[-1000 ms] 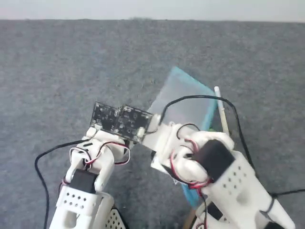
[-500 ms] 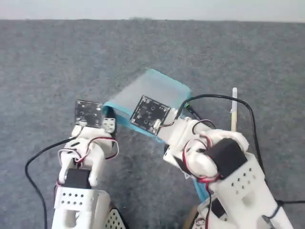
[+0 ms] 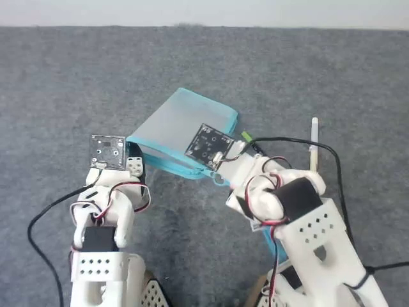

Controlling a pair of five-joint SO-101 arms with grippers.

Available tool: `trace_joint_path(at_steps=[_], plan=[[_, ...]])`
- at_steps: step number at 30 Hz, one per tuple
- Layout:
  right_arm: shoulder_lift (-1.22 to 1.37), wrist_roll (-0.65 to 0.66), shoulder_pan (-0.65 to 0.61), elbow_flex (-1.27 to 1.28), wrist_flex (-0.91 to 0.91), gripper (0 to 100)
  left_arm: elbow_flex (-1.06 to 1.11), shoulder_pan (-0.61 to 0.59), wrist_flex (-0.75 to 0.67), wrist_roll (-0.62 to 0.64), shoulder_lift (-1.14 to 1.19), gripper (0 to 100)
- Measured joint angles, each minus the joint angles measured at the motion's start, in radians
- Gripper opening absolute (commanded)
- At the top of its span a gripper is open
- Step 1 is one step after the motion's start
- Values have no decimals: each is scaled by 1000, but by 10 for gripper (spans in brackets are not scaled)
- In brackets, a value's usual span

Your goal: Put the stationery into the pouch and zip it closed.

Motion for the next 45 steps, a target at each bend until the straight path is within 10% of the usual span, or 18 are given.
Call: trace_joint_path(at_steps=[18,45], plan=[[267,28,198,115,-288,6,-60,49,161,-44,2,9],[1016,29,308,-503,-298,7,-224,279,450,-147,-60,9]])
